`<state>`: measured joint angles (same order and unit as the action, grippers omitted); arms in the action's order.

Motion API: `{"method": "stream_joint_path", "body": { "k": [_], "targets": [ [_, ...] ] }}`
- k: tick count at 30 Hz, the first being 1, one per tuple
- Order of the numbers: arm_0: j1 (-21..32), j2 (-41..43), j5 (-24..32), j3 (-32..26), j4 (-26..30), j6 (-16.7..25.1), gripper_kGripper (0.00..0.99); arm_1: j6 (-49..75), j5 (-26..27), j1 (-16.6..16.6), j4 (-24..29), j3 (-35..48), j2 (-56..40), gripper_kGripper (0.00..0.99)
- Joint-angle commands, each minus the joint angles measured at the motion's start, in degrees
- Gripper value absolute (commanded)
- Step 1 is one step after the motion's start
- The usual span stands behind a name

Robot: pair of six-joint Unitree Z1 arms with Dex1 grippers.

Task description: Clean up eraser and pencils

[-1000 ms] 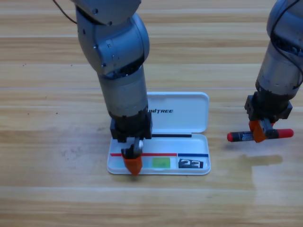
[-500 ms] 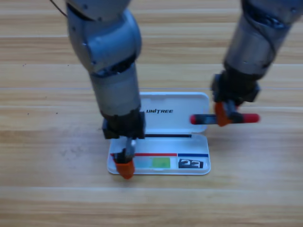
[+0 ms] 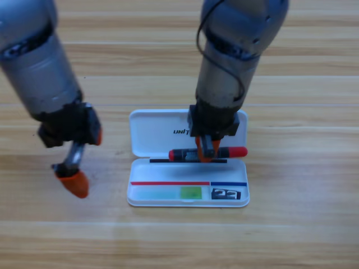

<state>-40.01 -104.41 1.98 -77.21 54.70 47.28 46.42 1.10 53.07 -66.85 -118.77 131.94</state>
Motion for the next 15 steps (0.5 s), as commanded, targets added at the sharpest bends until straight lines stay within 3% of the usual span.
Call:
{"method": "stream_joint_path", "body": {
  "k": [1, 12, 15],
  "targets": [
    [4.24, 1.66, 0.92, 4.96, -2.05, 1.5, 0.99, -0.45, -0.48, 2.03, -0.73, -1.9, 6.75, 0.0],
    [4.5, 1.84, 1.09, 6.55, -4.07, 1.59, 0.99, -0.98, -0.57, 1.77, -0.65, -2.52, 8.33, 0.021],
    [4.5, 1.75, 1.09, 7.07, -4.69, 1.59, 0.99, -1.33, -0.57, 1.77, -0.73, -2.34, 7.89, 0.342]
  ]
}}
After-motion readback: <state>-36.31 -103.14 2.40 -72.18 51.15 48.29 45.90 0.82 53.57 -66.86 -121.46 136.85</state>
